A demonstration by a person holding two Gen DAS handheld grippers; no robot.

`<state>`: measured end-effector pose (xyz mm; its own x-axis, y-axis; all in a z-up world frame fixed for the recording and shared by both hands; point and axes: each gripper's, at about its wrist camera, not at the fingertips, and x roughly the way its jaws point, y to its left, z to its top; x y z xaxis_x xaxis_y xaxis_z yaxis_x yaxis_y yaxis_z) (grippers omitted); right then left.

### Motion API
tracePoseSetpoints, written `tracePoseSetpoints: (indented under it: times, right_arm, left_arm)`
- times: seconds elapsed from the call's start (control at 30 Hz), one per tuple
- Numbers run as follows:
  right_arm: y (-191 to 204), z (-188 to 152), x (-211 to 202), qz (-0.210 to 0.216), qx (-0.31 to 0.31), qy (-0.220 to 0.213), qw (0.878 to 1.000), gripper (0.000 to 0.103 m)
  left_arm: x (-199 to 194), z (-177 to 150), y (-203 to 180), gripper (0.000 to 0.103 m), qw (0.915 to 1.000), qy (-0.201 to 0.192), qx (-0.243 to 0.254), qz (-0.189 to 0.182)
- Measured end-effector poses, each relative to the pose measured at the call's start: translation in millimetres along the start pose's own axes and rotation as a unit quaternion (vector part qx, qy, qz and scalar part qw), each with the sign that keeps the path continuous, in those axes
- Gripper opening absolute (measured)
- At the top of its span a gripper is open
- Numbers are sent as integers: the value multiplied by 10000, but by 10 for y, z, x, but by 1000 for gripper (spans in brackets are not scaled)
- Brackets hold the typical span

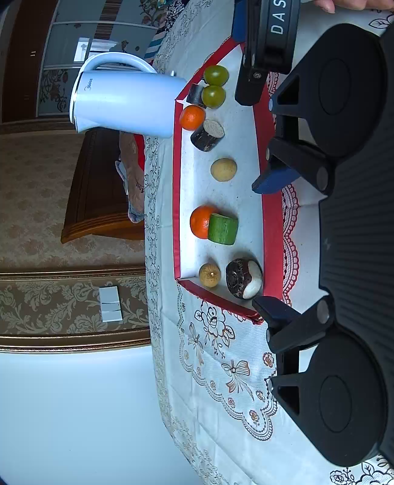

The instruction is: Organize fruits

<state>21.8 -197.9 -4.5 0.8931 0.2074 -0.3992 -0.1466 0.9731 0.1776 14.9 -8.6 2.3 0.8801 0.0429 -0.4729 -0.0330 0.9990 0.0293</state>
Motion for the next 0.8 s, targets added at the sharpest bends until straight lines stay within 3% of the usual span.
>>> tracePoseSetpoints:
  times: [0.8]
  right_arm:
    - [22,-22,34,83,-6,152,9998,103]
  left_arm:
    - [-5,-9,-9,74,10000,-2,-7,66]
